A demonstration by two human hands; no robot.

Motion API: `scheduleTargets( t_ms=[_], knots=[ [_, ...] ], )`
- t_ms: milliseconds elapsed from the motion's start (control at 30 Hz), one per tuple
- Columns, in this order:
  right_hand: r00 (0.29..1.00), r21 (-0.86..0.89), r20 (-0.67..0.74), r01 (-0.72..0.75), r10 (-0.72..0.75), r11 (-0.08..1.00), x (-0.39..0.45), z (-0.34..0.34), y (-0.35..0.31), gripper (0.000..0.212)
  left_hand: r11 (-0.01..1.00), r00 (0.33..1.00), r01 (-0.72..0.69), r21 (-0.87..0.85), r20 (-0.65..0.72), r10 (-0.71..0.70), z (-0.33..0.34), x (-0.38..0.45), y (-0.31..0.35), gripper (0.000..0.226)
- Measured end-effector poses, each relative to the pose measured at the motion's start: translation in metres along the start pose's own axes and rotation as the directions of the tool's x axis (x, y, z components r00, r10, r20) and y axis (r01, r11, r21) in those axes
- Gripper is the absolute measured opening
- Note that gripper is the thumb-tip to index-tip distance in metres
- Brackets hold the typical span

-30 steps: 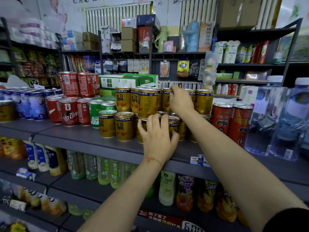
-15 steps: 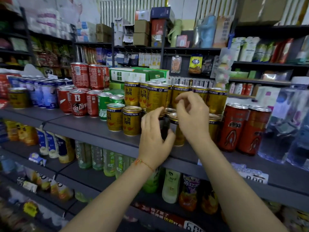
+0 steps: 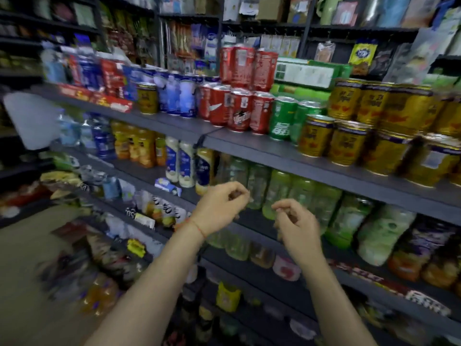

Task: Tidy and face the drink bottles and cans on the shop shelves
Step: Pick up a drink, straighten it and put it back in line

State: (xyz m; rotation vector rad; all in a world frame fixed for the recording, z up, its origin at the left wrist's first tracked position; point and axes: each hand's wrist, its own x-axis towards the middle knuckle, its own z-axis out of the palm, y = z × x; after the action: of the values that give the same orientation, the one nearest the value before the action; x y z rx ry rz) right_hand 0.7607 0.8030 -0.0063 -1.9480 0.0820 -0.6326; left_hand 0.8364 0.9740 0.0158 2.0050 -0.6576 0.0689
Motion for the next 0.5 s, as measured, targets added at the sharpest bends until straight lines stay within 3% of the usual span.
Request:
scheduleTargets(
  t_ms=[233,500],
  knots=[
    [0.966,-0.028,0.167,-0.194,0.196,0.981,-0.032,0.164,-0.011,0.024,0.967,0.973,0.226,-0.121,-0.015,-0.229,-0.120,-0.057,-0.134,0.016],
    [0.924,-0.023,0.270,-0.274,0.269,0.962,-0.014,0.282,-0.012,0.025,0.893,0.918,0.394,-0.218,0.056,-0.392,-0.177,-0.057,-0.232,0.016]
  ],
)
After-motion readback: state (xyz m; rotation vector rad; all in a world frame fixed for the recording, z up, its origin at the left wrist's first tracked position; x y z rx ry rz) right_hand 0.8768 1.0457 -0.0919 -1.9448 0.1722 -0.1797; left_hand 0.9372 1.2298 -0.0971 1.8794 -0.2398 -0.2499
